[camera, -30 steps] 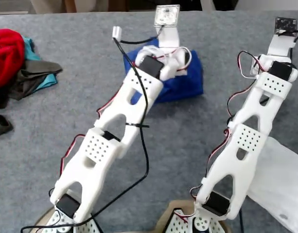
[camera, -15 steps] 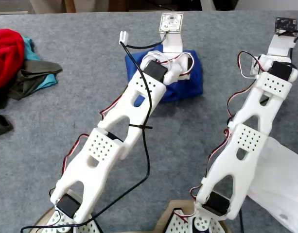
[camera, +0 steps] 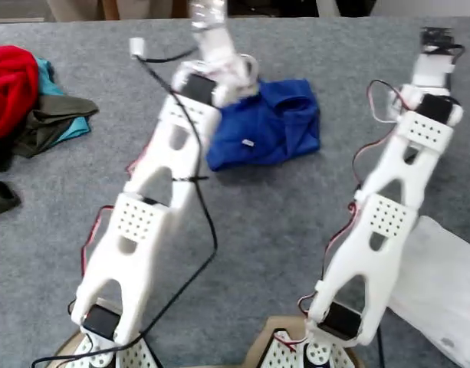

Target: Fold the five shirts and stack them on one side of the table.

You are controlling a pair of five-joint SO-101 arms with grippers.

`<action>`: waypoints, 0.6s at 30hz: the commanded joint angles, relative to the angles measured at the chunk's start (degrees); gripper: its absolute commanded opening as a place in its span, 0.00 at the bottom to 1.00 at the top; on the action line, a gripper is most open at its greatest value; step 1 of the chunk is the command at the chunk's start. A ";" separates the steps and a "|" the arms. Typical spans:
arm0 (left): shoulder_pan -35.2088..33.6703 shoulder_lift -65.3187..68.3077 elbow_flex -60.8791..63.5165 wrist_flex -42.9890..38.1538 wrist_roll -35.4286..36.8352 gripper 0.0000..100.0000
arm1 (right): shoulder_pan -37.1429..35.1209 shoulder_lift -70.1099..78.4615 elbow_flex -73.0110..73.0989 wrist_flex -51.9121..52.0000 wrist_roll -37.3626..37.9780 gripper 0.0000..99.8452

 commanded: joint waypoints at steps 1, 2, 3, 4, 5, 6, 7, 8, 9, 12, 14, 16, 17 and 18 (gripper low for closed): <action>-4.13 1.36 -0.26 0.88 0.70 0.05 | -6.99 -7.60 -2.42 7.38 4.57 0.01; -4.40 2.24 -0.18 0.88 0.70 0.04 | -9.01 -9.27 -2.42 9.85 5.54 0.01; -4.40 3.21 -0.18 0.88 0.79 0.03 | -11.12 -11.12 -2.42 12.31 6.68 0.01; -4.40 4.00 -0.18 0.88 0.79 0.02 | -13.14 -12.62 -2.42 14.42 7.91 0.01; -4.31 4.88 -0.18 0.88 0.88 0.02 | -15.08 -14.11 -2.15 16.44 8.88 0.01; -4.31 5.67 -0.18 0.88 1.58 0.02 | -16.84 -15.16 -2.07 18.11 9.76 0.01; -4.40 6.29 -0.18 0.88 3.43 0.02 | -18.33 -15.96 -2.07 19.60 10.37 0.01; -4.75 6.90 -0.18 0.79 5.80 0.02 | -19.91 -16.48 -2.07 21.27 10.99 0.01; -5.10 7.16 -0.18 0.79 8.09 0.02 | -21.58 -16.75 -2.07 22.95 11.69 0.01; -7.91 8.04 0.35 -1.67 9.58 0.02 | -25.63 -17.10 -2.07 24.09 11.78 0.01; -9.76 9.19 2.20 -3.69 9.85 0.02 | -28.26 -17.10 -2.07 24.18 11.96 0.01; -10.55 9.89 3.25 -4.84 9.93 0.02 | -30.55 -17.10 -0.66 24.26 12.13 0.01; -10.55 10.15 3.16 -4.84 10.46 0.02 | -31.52 -17.10 0.84 24.26 12.13 0.01; -10.55 10.24 3.16 -4.84 10.90 0.02 | -32.31 -17.10 2.86 24.18 12.13 0.01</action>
